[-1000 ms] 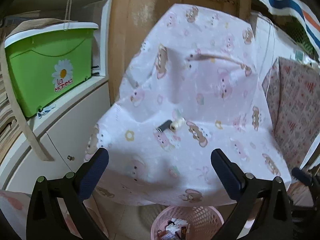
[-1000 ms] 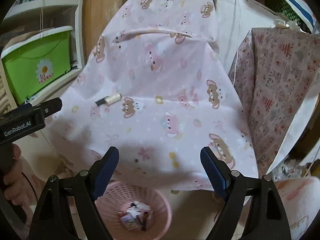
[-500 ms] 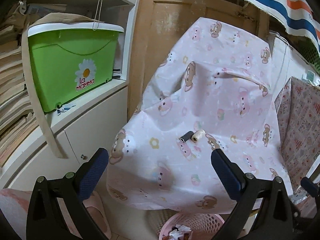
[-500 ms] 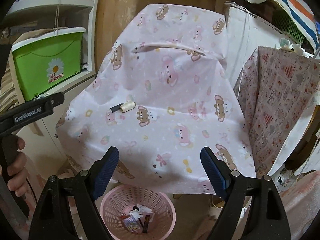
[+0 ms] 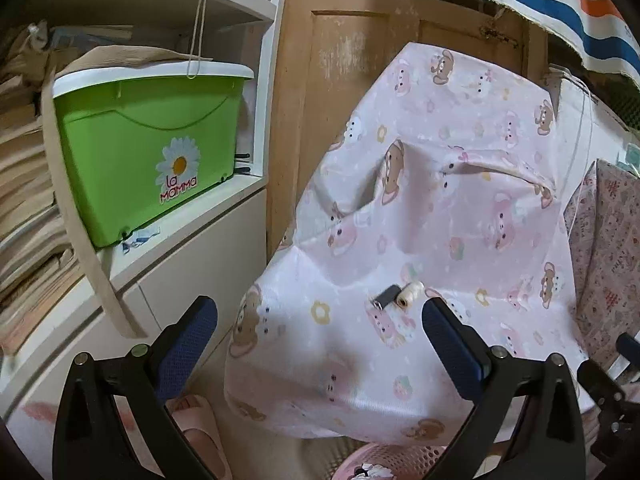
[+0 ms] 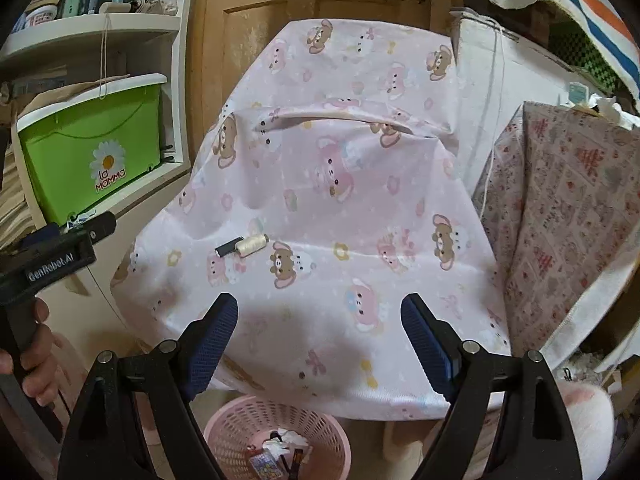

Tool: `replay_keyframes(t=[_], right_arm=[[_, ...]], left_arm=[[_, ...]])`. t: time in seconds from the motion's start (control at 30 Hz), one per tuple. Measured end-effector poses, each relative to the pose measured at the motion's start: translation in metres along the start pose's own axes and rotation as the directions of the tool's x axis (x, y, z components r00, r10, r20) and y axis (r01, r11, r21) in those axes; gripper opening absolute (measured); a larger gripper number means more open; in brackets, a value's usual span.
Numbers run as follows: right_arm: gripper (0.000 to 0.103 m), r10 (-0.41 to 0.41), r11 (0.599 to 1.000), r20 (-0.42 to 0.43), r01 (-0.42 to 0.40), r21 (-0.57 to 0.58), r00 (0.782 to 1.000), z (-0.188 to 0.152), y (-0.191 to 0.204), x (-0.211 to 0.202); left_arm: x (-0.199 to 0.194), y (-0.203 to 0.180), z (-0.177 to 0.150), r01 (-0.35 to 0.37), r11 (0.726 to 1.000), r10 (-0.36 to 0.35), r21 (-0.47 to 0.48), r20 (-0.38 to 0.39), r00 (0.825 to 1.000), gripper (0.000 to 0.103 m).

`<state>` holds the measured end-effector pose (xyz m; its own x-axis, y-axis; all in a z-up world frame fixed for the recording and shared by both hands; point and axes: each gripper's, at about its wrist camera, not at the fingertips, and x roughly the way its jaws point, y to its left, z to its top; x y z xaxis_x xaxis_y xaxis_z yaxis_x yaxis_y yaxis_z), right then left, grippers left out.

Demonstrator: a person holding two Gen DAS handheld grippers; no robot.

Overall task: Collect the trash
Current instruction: 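Lower the left tool toward the black spool while the right tool approaches the cream spool, then grasp the black spool with the left tool while the right tool grasps the cream spool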

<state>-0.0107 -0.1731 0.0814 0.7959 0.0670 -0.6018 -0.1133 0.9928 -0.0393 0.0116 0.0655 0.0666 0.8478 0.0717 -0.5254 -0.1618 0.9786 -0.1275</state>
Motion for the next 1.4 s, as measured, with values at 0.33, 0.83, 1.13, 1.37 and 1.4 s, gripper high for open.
replay_keyframes(t=[0.33,0.83,1.13,1.37,1.4], right_arm=[[0.086,0.095,0.995,-0.031,-0.094,0.031,0.995,0.019,-0.012,0.071],[0.086,0.249,0.953,-0.123,-0.22,0.209,0.961,0.026,-0.039,0.152],[0.086,0.282,0.936,-0.108,-0.249,0.248,0.953,0.035,-0.039,0.172],[0.086,0.287,0.946,-0.111,-0.263,0.189,0.952,0.03,-0.025,0.175],[0.085,0.279,0.951,-0.108,-0.258,0.172,0.954,0.03,-0.023,0.174]], left_arm=[[0.102,-0.034,0.02,0.111,0.972,-0.048,0.207,-0.288,0.957,0.057],[0.18,-0.077,0.019,0.292,0.918,-0.162,0.267,-0.419,0.893,0.036],[0.203,-0.083,0.003,0.282,0.909,-0.124,0.308,-0.446,0.886,0.036],[0.215,-0.079,-0.001,0.296,0.924,-0.154,0.243,-0.471,0.868,0.026],[0.215,-0.08,-0.001,0.297,0.924,-0.156,0.239,-0.475,0.866,0.02]])
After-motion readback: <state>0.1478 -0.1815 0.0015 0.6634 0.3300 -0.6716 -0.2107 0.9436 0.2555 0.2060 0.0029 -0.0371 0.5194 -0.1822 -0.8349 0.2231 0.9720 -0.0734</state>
